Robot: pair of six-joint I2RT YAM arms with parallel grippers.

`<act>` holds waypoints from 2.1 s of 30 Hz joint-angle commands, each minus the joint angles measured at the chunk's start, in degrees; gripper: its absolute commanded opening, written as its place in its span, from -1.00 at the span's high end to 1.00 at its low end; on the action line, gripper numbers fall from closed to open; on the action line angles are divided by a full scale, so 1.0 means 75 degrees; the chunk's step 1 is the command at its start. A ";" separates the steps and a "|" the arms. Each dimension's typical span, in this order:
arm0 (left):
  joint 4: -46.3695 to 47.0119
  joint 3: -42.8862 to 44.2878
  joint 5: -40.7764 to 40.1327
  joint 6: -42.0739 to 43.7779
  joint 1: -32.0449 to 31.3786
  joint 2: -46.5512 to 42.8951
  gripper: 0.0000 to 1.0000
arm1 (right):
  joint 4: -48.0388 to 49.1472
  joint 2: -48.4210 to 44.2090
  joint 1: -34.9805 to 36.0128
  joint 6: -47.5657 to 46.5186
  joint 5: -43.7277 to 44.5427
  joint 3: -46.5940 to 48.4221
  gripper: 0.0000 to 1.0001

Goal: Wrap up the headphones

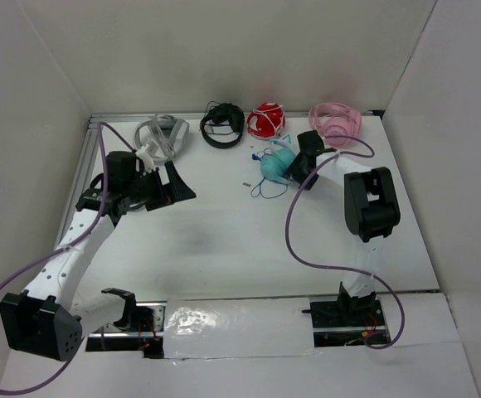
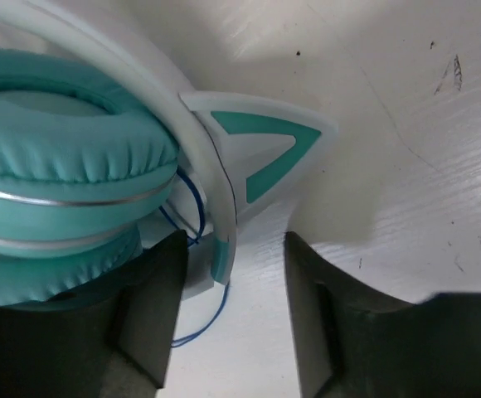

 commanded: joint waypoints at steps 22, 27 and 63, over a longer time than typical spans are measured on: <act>-0.0051 0.1757 0.0718 0.1220 -0.0995 0.1099 -0.99 | 0.0995 -0.4476 0.1631 -0.5785 0.0132 -0.1711 1.00; 0.0100 0.2133 0.0578 0.1982 -0.1558 0.1394 -0.99 | 0.0412 -0.5404 0.2404 -0.6971 -0.0315 -0.1901 1.00; 0.1695 0.0914 0.3157 0.1890 -0.1816 0.1183 -0.42 | 0.1335 -0.6191 0.3835 -0.6398 -0.0515 -0.1913 1.00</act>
